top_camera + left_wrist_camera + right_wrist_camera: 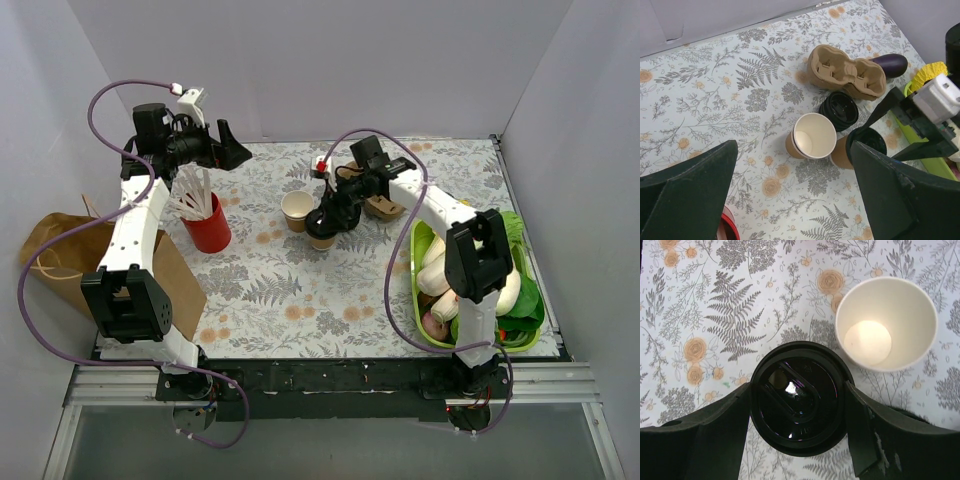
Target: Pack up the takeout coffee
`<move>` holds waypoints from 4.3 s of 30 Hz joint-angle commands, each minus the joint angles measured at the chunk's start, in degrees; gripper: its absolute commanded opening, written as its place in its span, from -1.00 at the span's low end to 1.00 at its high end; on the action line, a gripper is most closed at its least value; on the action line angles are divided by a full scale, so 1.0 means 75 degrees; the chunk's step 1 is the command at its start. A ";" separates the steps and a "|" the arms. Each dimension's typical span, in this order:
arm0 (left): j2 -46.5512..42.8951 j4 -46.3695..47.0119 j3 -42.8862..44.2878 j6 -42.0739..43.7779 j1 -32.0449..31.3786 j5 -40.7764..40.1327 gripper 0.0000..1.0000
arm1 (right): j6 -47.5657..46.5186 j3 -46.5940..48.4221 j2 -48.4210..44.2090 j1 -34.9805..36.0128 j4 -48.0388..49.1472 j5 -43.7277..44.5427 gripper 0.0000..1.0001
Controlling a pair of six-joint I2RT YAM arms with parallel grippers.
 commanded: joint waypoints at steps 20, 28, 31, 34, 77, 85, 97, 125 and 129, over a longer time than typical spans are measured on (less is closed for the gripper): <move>-0.0244 -0.0337 0.0634 0.0525 -0.1022 -0.0785 0.96 | 0.0754 0.1545 0.1765 0.1352 0.1701 -0.0225 -0.20; -0.0467 -0.0325 0.0376 0.0584 -0.1022 -0.0950 0.96 | 0.1083 0.1850 0.2000 0.1423 0.1970 0.0103 0.16; -0.0479 -0.0325 0.0365 0.0572 -0.1011 -0.0962 0.96 | 0.1059 0.1862 0.1942 0.1423 0.1912 0.0197 0.38; -0.0455 -0.0314 0.0400 0.0548 -0.0987 -0.0950 0.96 | 0.1164 0.1897 0.1848 0.1411 0.1865 0.0197 0.53; -0.0878 -0.1731 -0.0936 -0.0987 -0.0682 -0.2007 0.96 | 0.2828 0.1323 0.2234 0.1681 0.4630 0.1170 0.95; -0.0456 -0.1392 -0.1135 -0.1419 -0.0682 -0.1384 0.91 | 0.3168 0.1194 0.2316 0.1587 0.4595 0.0994 0.94; 0.0130 -0.0747 -0.1897 -0.2370 -0.0577 -0.0400 -1.00 | 0.3461 0.1018 0.2398 0.1528 0.4560 0.0947 0.93; 0.1888 -0.1005 -0.0914 -0.1362 -0.0600 -0.1397 -1.00 | 0.4446 0.1546 0.2246 0.1411 0.5263 0.1029 0.96; 0.1702 -0.0829 -0.0749 -0.1432 -0.0612 -0.0822 -1.00 | 0.4458 0.1394 0.2013 0.1329 0.5193 0.0936 0.95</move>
